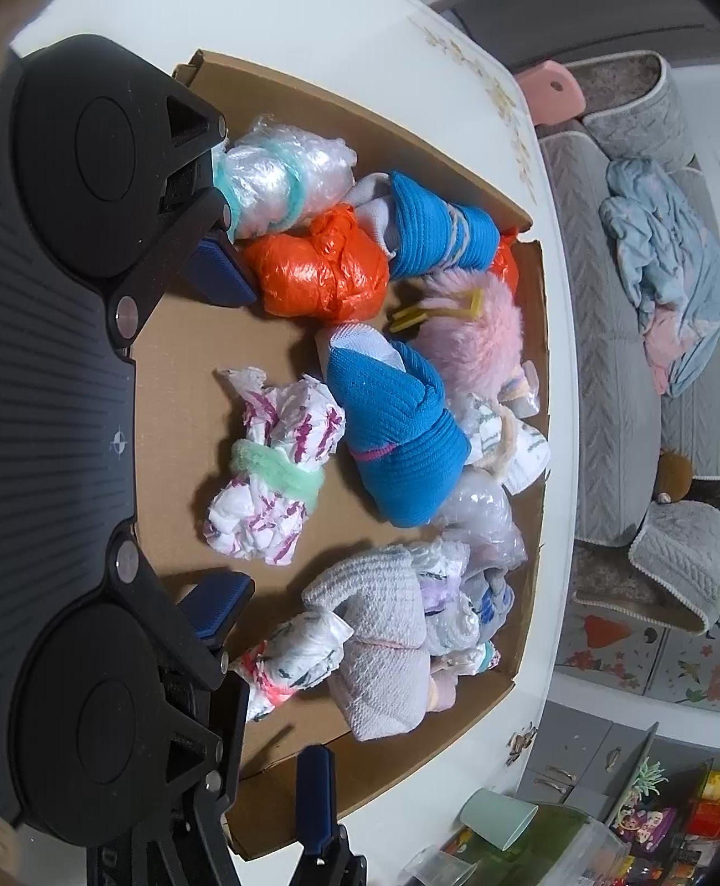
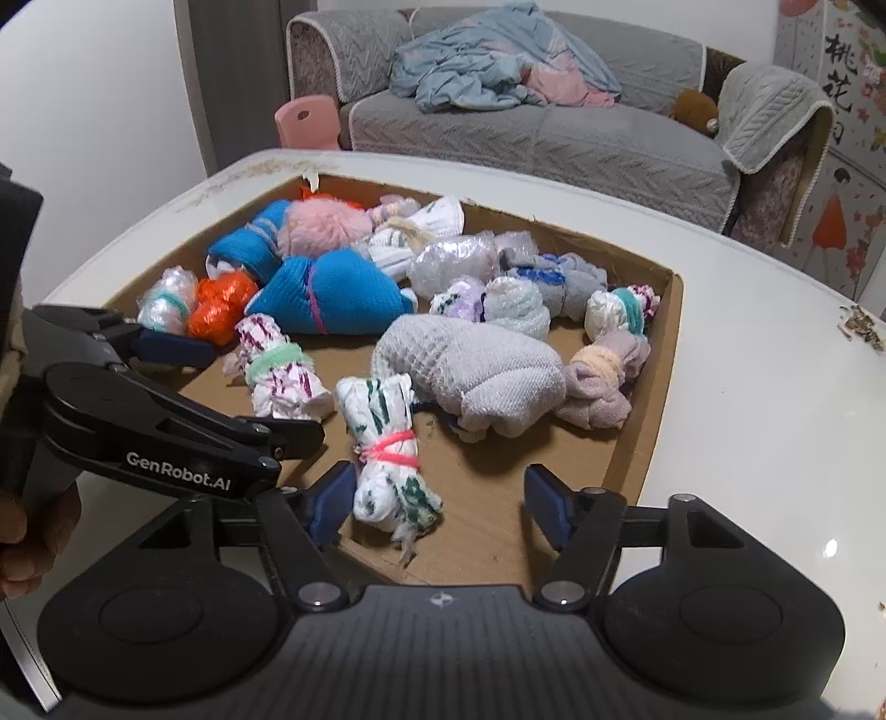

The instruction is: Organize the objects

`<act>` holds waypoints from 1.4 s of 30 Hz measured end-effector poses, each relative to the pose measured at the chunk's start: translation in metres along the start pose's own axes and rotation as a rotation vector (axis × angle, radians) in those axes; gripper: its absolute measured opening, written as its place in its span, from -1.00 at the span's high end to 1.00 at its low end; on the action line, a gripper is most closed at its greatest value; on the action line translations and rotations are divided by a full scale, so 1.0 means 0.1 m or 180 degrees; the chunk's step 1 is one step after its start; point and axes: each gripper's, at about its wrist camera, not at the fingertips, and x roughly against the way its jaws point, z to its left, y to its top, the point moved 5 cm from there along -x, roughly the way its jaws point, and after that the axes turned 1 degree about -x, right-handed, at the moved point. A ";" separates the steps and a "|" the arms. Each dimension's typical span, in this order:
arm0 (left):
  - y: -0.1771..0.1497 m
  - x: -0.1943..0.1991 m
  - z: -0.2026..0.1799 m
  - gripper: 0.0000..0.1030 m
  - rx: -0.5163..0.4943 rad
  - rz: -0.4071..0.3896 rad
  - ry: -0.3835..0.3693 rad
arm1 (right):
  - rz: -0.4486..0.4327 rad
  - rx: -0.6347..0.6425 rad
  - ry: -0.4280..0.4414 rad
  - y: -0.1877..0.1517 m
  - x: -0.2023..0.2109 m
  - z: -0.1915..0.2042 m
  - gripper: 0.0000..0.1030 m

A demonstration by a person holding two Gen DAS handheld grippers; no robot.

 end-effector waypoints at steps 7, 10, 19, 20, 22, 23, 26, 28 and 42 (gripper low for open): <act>-0.01 -0.01 0.03 -0.99 -0.0014 -0.0059 -0.0025 | -0.0100 -0.0116 -0.0044 -0.02 0.05 0.01 -0.48; -0.01 -0.01 0.03 -0.99 -0.0022 -0.0072 -0.0033 | -0.0133 -0.0162 -0.0055 -0.03 0.08 0.00 -0.56; -0.03 -0.01 0.03 -0.99 -0.0059 -0.0164 -0.0099 | -0.0277 -0.0302 -0.0119 -0.06 0.20 0.02 -0.72; -0.03 -0.01 0.03 -0.99 -0.0077 -0.0165 -0.0111 | -0.0295 -0.0328 -0.0129 -0.06 0.22 0.02 -0.73; -0.03 0.00 0.05 -0.99 -0.0088 -0.0143 -0.0144 | -0.0326 -0.0379 -0.0151 -0.06 0.26 0.04 -0.76; -0.03 0.01 0.06 -0.99 -0.0085 -0.0134 -0.0150 | -0.0351 -0.0395 -0.0166 -0.06 0.28 0.04 -0.81; -0.06 0.06 0.08 -0.99 -0.0088 -0.0140 -0.0091 | -0.0426 -0.0408 -0.0230 -0.08 0.36 0.06 -0.97; -0.07 0.14 0.09 -0.99 -0.0075 -0.0169 -0.0036 | -0.0465 -0.0457 -0.0212 -0.09 0.40 0.06 -0.97; -0.14 0.86 0.23 -0.99 0.0032 -0.0469 0.0161 | -0.0681 -0.0739 -0.0270 0.01 0.61 0.16 -0.99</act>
